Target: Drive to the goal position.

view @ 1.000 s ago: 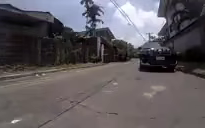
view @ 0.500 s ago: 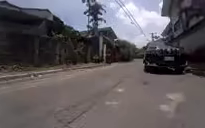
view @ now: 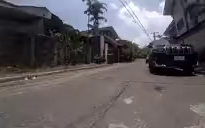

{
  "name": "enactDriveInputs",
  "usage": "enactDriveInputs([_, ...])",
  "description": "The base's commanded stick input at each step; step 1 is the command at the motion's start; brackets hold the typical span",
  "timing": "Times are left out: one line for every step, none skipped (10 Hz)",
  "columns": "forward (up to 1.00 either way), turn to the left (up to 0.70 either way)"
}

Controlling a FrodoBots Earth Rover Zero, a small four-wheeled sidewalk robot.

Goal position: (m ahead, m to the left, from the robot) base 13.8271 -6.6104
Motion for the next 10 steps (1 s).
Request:
enactDriveInputs([1.0,-0.01])
enactDriveInputs([1.0,0.0])
enactDriveInputs([1.0,0.0])
enactDriveInputs([1.0,0.0])
enactDriveInputs([1.0,-0.12])
enactDriveInputs([1.0,-0.36])
enactDriveInputs([1.0,-0.4])
enactDriveInputs([1.0,-0.4])
enactDriveInputs([1.0,-0.4])
enactDriveInputs([1.0,-0.4])
